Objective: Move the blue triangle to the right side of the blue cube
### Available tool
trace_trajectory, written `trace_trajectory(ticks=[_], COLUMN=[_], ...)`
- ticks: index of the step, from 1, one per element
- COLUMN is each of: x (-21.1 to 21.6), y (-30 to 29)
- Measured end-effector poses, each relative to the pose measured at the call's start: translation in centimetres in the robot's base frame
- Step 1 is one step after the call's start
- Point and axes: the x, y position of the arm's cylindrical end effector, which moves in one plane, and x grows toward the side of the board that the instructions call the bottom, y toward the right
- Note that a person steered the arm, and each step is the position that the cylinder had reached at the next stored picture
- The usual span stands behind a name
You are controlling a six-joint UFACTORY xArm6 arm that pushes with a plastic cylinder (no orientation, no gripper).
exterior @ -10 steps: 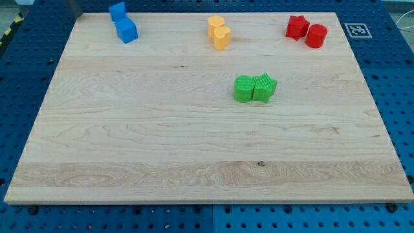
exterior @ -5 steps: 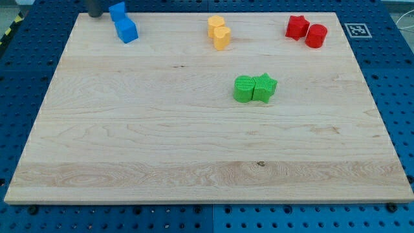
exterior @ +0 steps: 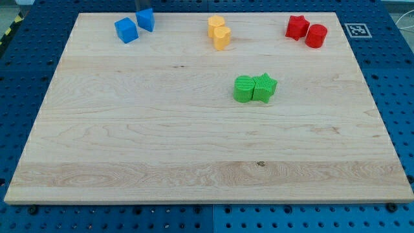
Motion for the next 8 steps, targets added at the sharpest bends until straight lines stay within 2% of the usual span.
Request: trace_trajectory(ticks=[5,7,8], x=[0.3,0.0,1.5], y=[-0.1,4.0,3.8])
